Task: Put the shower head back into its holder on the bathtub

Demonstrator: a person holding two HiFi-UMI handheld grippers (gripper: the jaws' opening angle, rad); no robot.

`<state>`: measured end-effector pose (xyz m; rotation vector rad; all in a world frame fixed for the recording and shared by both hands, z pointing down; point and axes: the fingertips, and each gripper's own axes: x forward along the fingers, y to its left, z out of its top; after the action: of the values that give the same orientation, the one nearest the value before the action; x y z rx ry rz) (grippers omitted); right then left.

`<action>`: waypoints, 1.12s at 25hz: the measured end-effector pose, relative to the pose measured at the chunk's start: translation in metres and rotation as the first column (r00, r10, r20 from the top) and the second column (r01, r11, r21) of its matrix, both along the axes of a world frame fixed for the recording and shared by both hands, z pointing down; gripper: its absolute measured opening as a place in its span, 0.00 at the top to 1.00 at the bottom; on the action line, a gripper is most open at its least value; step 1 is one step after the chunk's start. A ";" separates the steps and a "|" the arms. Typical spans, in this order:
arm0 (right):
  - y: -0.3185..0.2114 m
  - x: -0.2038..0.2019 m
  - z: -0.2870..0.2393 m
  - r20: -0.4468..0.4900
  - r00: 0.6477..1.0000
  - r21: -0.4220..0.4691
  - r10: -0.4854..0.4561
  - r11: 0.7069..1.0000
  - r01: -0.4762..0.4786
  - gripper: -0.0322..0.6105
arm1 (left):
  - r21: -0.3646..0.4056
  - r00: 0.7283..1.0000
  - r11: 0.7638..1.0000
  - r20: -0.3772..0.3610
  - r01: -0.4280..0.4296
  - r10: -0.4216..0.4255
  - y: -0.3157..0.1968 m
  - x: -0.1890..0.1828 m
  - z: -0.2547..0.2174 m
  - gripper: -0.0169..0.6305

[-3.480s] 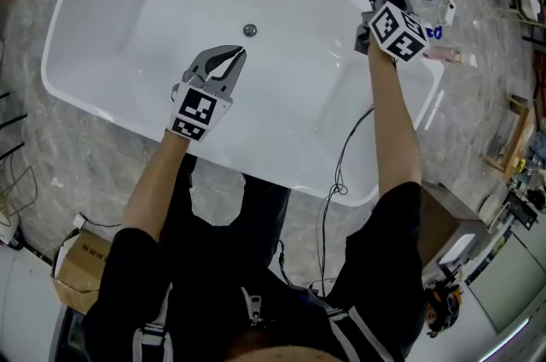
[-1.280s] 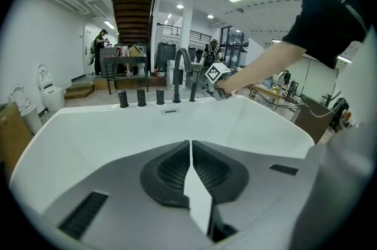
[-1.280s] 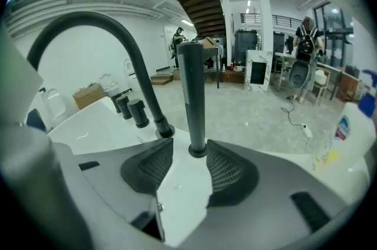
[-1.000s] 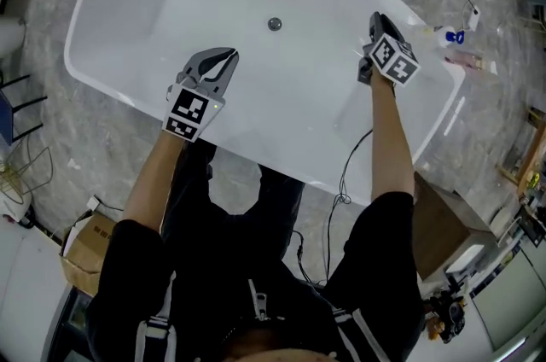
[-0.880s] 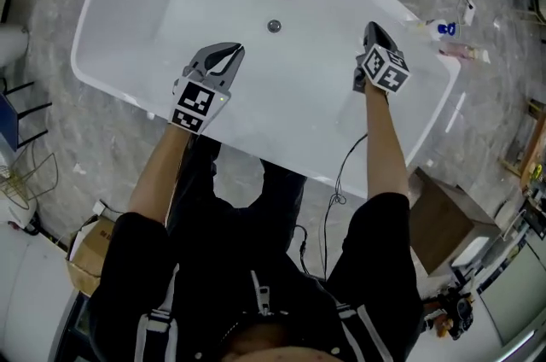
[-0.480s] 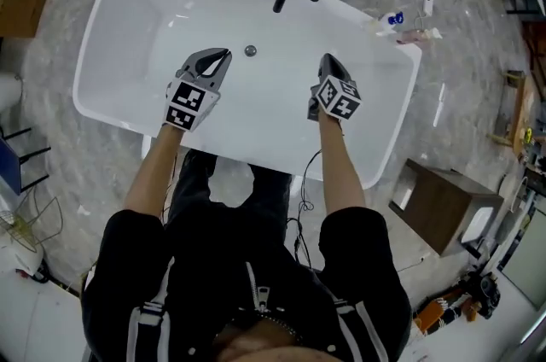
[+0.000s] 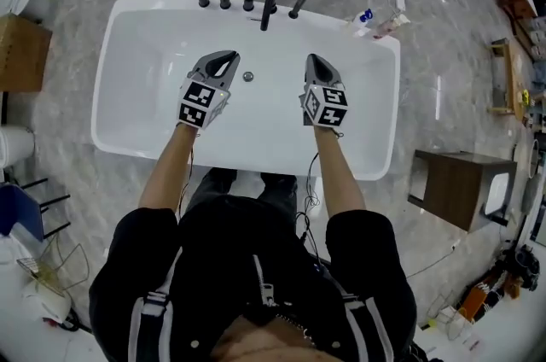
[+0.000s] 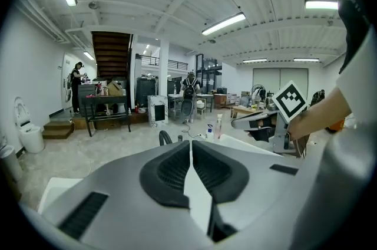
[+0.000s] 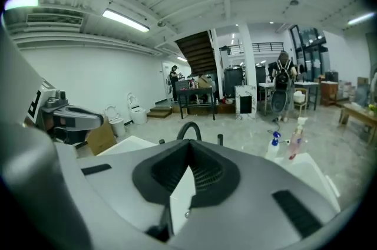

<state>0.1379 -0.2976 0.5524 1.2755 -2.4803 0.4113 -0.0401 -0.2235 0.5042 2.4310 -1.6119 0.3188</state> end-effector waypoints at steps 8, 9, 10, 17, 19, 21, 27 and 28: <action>0.024 0.000 -0.064 0.002 0.999 0.113 0.045 0.993 -0.045 0.94 | 0.068 0.998 0.996 -0.019 -0.062 0.063 -0.003 0.002 -0.051 0.92; 0.026 0.002 -0.073 0.008 0.998 0.125 0.054 0.991 -0.055 0.94 | 0.075 0.997 0.995 -0.026 -0.066 0.068 -0.003 0.002 -0.057 0.92; 0.029 0.004 -0.083 0.017 0.998 0.138 0.063 0.988 -0.065 0.94 | 0.084 0.997 0.994 -0.030 -0.070 0.072 -0.002 0.003 -0.063 0.92; 0.053 -0.001 -0.150 0.069 0.995 0.254 0.078 0.963 -0.093 0.94 | 0.130 0.994 0.986 -0.026 -0.102 0.106 0.003 -0.006 -0.090 0.92; 0.061 -0.005 -0.164 0.075 0.994 0.280 0.075 0.956 -0.093 0.94 | 0.139 0.993 0.984 -0.021 -0.113 0.117 0.007 -0.006 -0.096 0.92; 0.066 -0.006 -0.175 0.079 0.994 0.300 0.077 0.949 -0.097 0.94 | 0.146 0.992 0.981 -0.014 -0.126 0.129 0.007 -0.005 -0.100 0.92; 0.080 -0.002 -0.178 0.094 0.991 0.312 0.095 0.943 -0.119 0.94 | 0.168 0.990 0.976 -0.005 -0.141 0.144 0.016 -0.004 -0.105 0.92; 0.083 0.000 -0.176 0.095 0.991 0.304 0.097 0.945 -0.121 0.94 | 0.172 0.990 0.975 -0.012 -0.139 0.143 0.019 -0.004 -0.105 0.92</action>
<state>0.1377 -0.2145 0.3763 1.5490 -2.6248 0.0999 -0.0442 -0.2049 0.3987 2.6732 -1.5169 0.1789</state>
